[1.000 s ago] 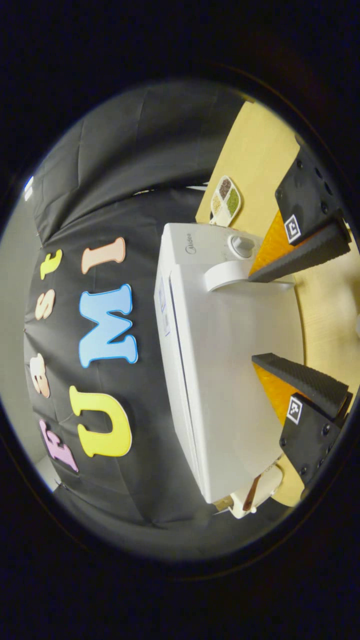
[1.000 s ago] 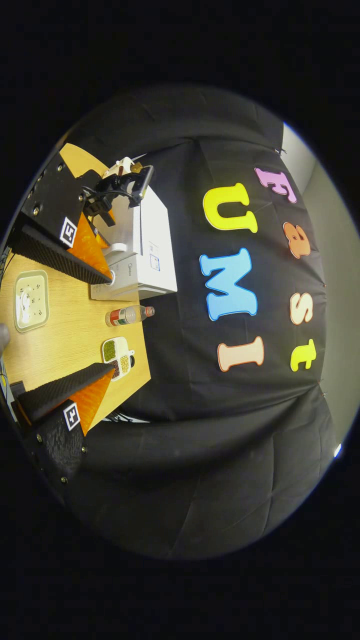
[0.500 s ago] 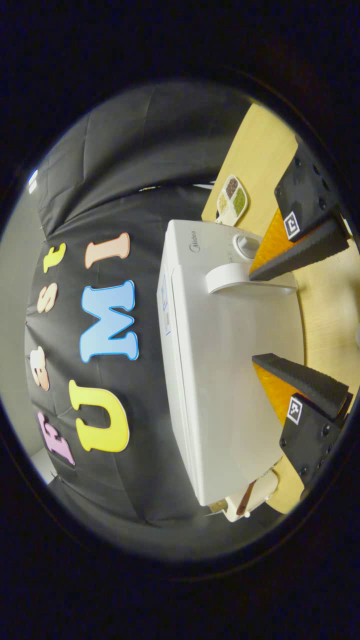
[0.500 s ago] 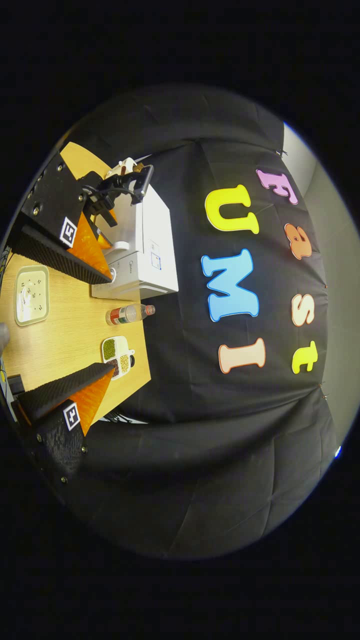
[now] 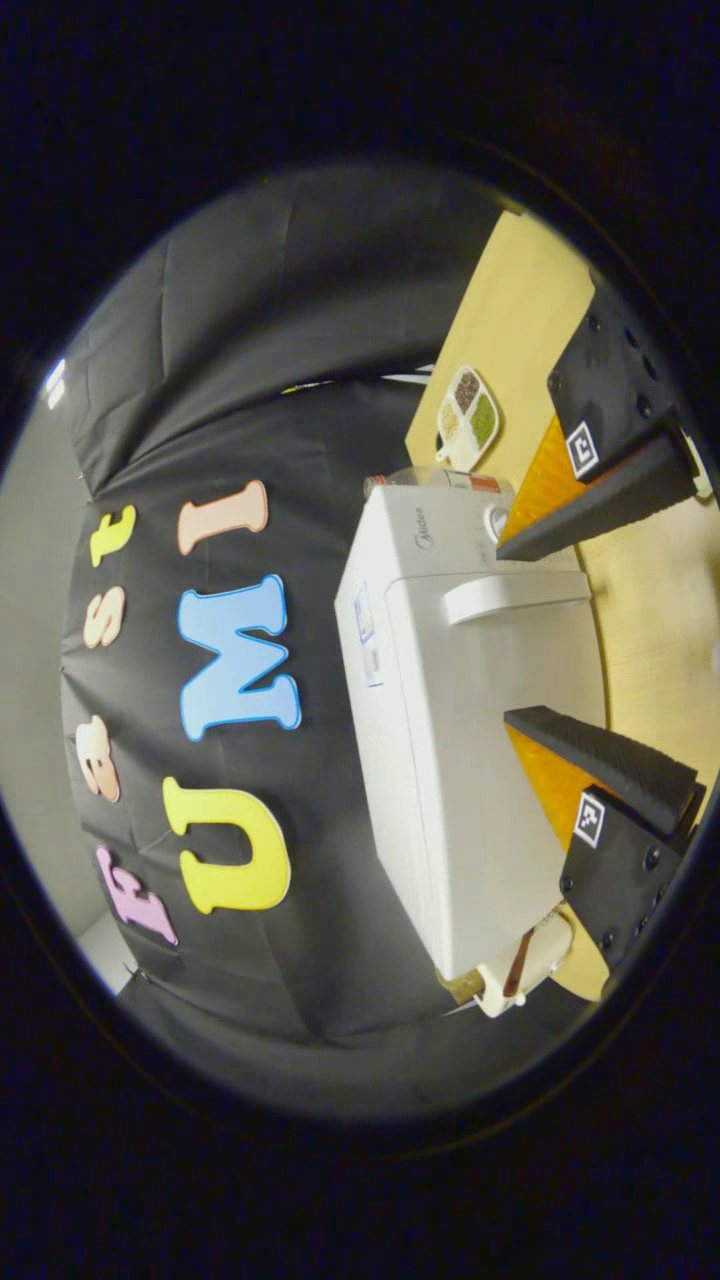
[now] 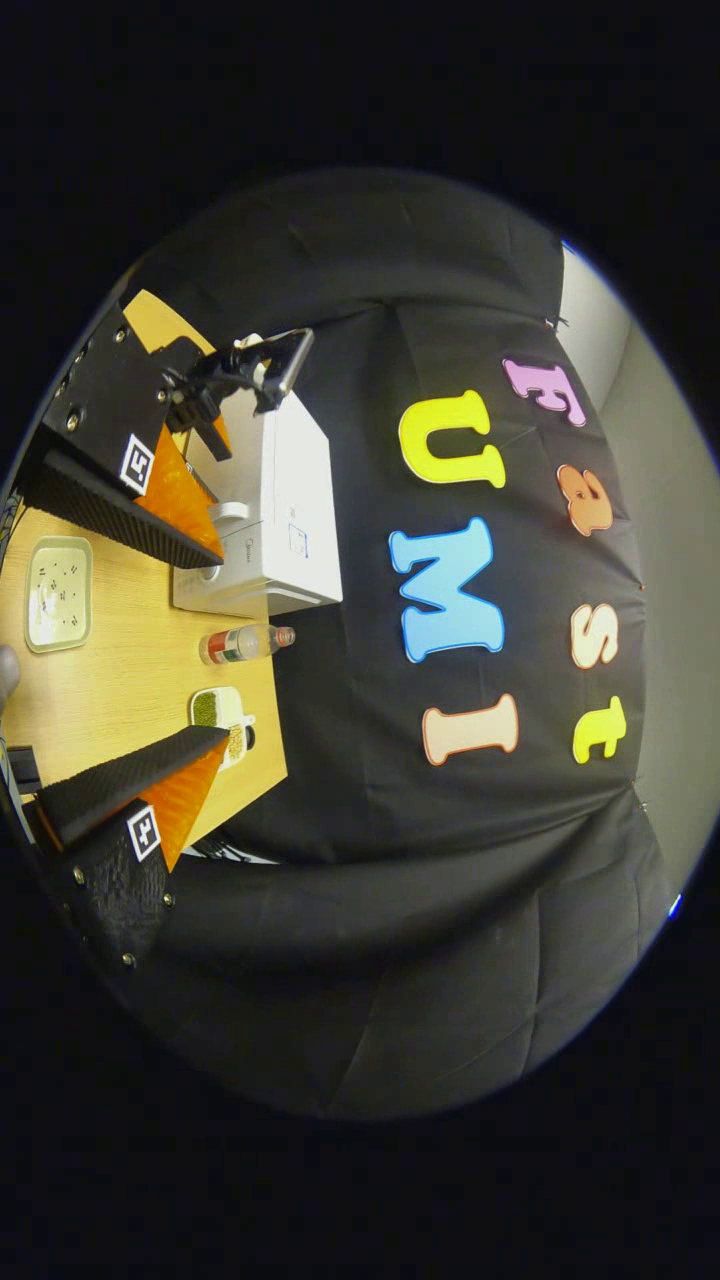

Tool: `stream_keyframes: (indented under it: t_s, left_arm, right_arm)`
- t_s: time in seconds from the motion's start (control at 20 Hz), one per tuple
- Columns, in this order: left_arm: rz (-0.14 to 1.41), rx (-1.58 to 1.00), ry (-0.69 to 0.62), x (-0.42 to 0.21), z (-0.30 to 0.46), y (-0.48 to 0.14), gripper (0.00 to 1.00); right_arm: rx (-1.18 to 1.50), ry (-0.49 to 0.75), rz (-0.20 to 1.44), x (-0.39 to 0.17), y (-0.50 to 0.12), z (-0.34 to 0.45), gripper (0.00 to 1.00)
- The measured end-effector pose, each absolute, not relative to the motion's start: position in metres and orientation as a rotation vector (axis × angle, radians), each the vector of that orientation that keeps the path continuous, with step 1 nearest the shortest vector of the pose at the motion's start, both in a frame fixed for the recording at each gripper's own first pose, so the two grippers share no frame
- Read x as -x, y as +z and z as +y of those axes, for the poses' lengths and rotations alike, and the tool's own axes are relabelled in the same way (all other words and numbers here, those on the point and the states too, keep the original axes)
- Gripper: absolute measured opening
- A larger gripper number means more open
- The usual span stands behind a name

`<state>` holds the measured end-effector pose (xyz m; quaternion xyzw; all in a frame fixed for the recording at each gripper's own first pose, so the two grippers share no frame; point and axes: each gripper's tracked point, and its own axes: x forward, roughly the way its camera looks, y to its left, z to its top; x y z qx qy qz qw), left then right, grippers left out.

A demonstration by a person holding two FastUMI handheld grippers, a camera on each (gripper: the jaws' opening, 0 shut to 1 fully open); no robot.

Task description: Open the microwave oven with the left hand, put the food in, and close the microwave oven.

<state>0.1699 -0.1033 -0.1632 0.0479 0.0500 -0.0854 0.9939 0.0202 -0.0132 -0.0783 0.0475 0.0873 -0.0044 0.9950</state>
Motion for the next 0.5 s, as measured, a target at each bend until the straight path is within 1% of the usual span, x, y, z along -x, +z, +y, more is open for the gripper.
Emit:
stream_keyframes:
  t_s: [0.15, 0.25, 0.45, 0.5]
  left_arm:
    - [0.049, -0.034, -0.136, -0.127, -0.075, -0.107, 1.00]
    - [0.007, -0.031, -0.094, -0.099, -0.049, -0.065, 0.97]
    - [-0.048, -0.017, -0.016, -0.048, -0.003, 0.005, 0.97]
    - [-0.049, -0.009, 0.001, -0.036, 0.007, 0.017, 1.00]
  right_arm:
    - [-0.064, -0.002, 0.105, -0.018, -0.056, -0.014, 0.97]
    - [-0.057, 0.000, 0.061, -0.018, -0.040, -0.014, 0.97]
    - [-0.052, -0.003, -0.012, -0.017, -0.014, -0.015, 0.96]
    - [-0.057, -0.005, -0.027, -0.016, -0.008, -0.015, 0.96]
